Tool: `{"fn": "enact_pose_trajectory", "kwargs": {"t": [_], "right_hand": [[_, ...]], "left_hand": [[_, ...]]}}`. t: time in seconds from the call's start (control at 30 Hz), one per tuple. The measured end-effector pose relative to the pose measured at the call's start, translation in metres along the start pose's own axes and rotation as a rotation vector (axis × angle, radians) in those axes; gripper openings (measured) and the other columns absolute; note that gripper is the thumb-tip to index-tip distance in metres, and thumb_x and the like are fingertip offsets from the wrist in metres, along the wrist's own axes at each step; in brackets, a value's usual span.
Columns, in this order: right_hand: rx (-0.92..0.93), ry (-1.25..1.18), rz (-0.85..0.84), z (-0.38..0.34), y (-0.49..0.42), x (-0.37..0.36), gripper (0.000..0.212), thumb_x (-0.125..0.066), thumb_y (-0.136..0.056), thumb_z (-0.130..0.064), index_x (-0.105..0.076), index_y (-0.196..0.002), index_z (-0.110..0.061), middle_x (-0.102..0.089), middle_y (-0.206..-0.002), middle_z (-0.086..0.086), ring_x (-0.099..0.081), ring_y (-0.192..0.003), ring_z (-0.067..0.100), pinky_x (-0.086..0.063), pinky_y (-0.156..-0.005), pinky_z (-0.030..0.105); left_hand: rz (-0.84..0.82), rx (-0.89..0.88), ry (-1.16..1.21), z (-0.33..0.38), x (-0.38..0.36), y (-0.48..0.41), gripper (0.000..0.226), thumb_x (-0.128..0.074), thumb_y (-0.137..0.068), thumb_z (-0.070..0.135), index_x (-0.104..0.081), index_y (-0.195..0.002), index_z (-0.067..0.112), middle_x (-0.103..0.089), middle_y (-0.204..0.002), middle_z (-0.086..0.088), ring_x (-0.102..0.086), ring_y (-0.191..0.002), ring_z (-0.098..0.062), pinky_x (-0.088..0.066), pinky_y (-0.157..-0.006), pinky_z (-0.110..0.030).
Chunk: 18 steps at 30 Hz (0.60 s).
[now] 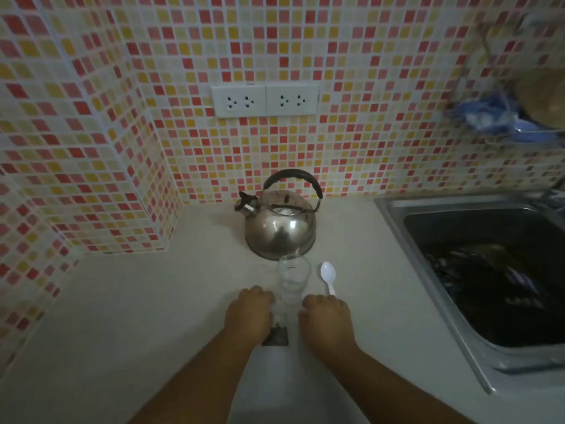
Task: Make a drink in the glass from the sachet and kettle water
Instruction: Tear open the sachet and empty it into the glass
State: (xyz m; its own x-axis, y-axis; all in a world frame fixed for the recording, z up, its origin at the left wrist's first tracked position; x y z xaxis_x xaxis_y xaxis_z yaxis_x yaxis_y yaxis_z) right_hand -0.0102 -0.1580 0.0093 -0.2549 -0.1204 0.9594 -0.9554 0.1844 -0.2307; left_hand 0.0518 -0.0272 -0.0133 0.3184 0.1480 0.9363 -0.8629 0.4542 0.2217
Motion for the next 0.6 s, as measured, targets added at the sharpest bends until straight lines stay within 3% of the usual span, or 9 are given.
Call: {"fn": "enact_pose_trajectory", "kwargs": {"t": [0.07, 0.17, 0.33, 0.4, 0.5, 0.6], "right_hand": [[0.003, -0.010, -0.010, -0.005, 0.001, -0.006, 0.026, -0.081, -0.049, -0.024, -0.055, -0.048, -0.020, -0.057, -0.044, -0.001, -0.055, -0.040, 0.017, -0.041, -0.043, 0.023], [-0.021, -0.076, -0.065, -0.008, 0.002, -0.017, 0.011, -0.068, -0.068, -0.026, -0.063, -0.060, -0.020, -0.066, -0.059, 0.001, -0.061, -0.058, 0.024, -0.038, -0.057, 0.029], [-0.077, -0.181, -0.179, -0.013, -0.002, -0.024, 0.015, -0.050, -0.080, -0.024, -0.066, -0.080, -0.022, -0.070, -0.083, 0.001, -0.058, -0.086, 0.026, -0.026, -0.068, 0.031], [-0.111, -0.240, -0.248, -0.013, -0.005, -0.025, 0.018, -0.050, -0.079, -0.025, -0.067, -0.085, -0.024, -0.071, -0.087, 0.000, -0.057, -0.089, 0.025, -0.030, -0.069, 0.031], [-0.166, -0.366, -0.357, -0.013, -0.009, -0.025, 0.020, -0.055, -0.079, -0.027, -0.071, -0.091, -0.024, -0.074, -0.091, 0.002, -0.060, -0.092, 0.024, -0.045, -0.076, 0.030], [-0.277, -0.560, -0.412, -0.011, -0.009, -0.023, 0.019, -0.055, -0.083, -0.027, -0.072, -0.088, -0.021, -0.074, -0.093, 0.002, -0.065, -0.088, 0.019, -0.050, -0.076, 0.023]], "left_hand": [[0.019, 0.019, 0.087, -0.002, -0.001, -0.003, 0.024, -0.053, -0.083, 0.011, -0.063, -0.105, 0.015, -0.055, -0.117, -0.009, -0.051, -0.107, -0.026, -0.047, -0.087, -0.036], [-0.042, 0.084, 0.197, -0.002, 0.000, -0.006, 0.017, -0.055, -0.078, 0.006, -0.063, -0.091, 0.015, -0.062, -0.108, -0.012, -0.058, -0.098, -0.027, -0.048, -0.081, -0.032], [-0.162, 0.240, 0.485, -0.009, 0.003, -0.007, 0.020, -0.069, -0.073, 0.011, -0.069, -0.093, 0.017, -0.070, -0.100, -0.002, -0.065, -0.091, -0.018, -0.051, -0.077, -0.022], [-0.214, 0.346, 0.732, -0.010, 0.002, -0.001, 0.010, -0.066, -0.077, 0.005, -0.072, -0.081, 0.012, -0.072, -0.083, -0.008, -0.067, -0.074, -0.021, -0.055, -0.068, -0.027], [-0.283, 0.507, 1.182, -0.006, 0.003, 0.015, 0.020, -0.058, -0.081, -0.006, -0.068, -0.067, 0.005, -0.067, -0.058, -0.011, -0.063, -0.055, -0.020, -0.056, -0.053, -0.028], [-0.332, 0.557, 1.272, -0.005, 0.001, 0.025, 0.023, -0.056, -0.080, -0.010, -0.067, -0.066, 0.004, -0.066, -0.050, -0.007, -0.063, -0.046, -0.014, -0.056, -0.048, -0.023]]}}
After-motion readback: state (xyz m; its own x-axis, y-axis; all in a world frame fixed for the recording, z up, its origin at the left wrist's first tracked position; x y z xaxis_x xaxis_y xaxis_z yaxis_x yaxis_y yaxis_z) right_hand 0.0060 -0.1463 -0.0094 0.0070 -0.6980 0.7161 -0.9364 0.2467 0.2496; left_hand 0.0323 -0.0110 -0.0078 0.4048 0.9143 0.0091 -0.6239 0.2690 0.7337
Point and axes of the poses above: each hand's wrist, its own y-axis away from the middle knuckle, its own x-axis out of the back of the hand, z = x × y, the point moved 6 cm from there along -y, towards the middle knuckle
